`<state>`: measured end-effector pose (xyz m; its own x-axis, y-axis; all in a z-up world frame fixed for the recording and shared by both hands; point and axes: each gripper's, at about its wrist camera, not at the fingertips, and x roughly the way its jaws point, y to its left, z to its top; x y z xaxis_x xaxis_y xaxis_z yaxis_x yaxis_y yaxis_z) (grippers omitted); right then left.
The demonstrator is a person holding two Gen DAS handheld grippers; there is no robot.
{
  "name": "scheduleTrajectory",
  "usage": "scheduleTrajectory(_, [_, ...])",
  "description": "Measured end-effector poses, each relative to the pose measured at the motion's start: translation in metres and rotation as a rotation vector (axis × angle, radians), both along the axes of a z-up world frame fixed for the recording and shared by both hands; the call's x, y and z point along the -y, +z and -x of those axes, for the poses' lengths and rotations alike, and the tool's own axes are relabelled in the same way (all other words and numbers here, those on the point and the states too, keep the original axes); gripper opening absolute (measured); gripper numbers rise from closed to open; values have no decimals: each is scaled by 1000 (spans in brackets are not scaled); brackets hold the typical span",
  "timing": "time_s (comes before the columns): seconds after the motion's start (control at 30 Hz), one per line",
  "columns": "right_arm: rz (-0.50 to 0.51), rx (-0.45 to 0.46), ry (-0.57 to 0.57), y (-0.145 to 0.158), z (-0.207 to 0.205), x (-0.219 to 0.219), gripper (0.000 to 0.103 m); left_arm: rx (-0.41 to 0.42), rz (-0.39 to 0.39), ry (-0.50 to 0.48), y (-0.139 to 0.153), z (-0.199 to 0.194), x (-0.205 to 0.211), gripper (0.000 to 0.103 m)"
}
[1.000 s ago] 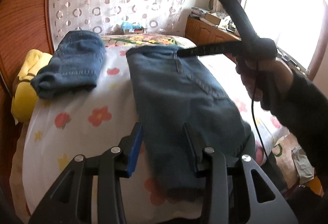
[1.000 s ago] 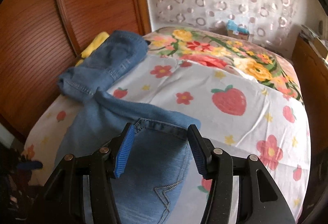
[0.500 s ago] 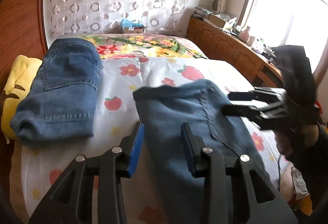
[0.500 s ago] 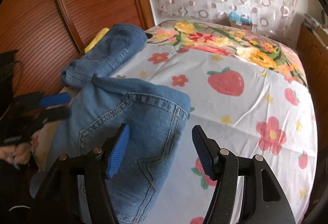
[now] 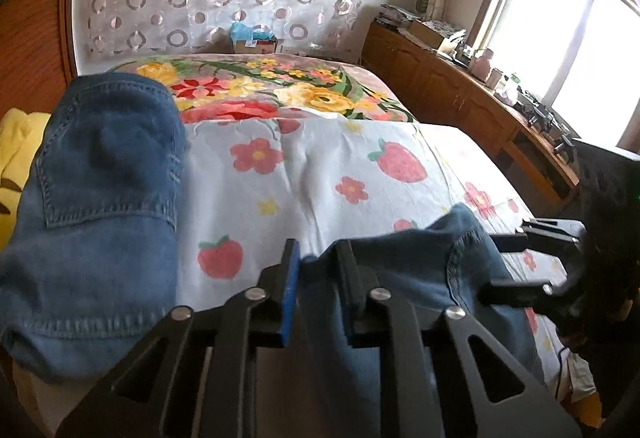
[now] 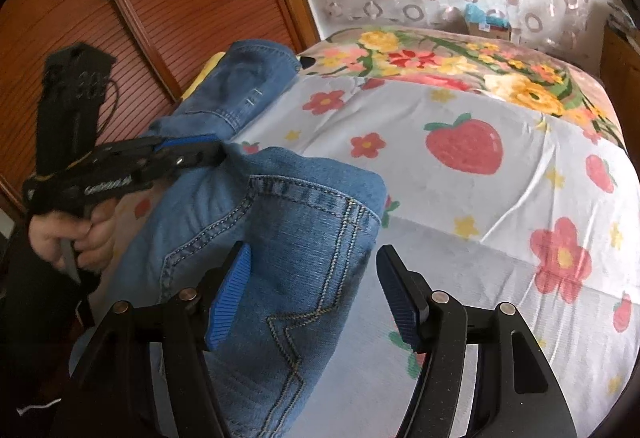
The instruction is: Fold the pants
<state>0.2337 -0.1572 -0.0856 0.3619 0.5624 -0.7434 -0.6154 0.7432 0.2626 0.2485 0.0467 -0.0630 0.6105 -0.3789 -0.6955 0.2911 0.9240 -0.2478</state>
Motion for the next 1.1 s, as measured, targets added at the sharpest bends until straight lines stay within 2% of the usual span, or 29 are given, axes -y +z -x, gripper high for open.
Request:
scheduleTrajectory(0.1, [-10, -12, 11, -3, 2, -1, 66, 22, -12, 56, 3, -6, -5, 11])
scheduleTrajectory(0.27, [-28, -33, 9, -3, 4, 2, 67, -1, -11, 62, 1, -8, -12, 11])
scheduleTrajectory(0.33, [-26, -37, 9, -3, 5, 2, 67, -10, -4, 73, 3, -2, -16, 15])
scheduleTrajectory(0.5, [-17, -71, 14, -9, 8, 0, 72, 9, -7, 72, 10, 21, -22, 35])
scheduleTrajectory(0.63, [-21, -108, 24, -17, 8, -1, 74, 11, -4, 60, 12, 41, -22, 41])
scheduleTrajectory(0.77, [-18, -116, 39, -18, 11, -6, 74, -14, 5, 33, 5, 54, -17, 43])
scheduleTrajectory(0.93, [-25, -151, 66, -25, 11, -11, 76, -82, 13, 12, -19, 60, -4, 43])
scheduleTrajectory(1.0, [-25, -168, 73, -28, 12, -11, 74, -103, 11, 11, -27, 64, -1, 43])
scheduleTrajectory(1.1, [-33, -166, 88, -27, 17, -11, 65, -108, 45, 33, -31, 69, -2, 43])
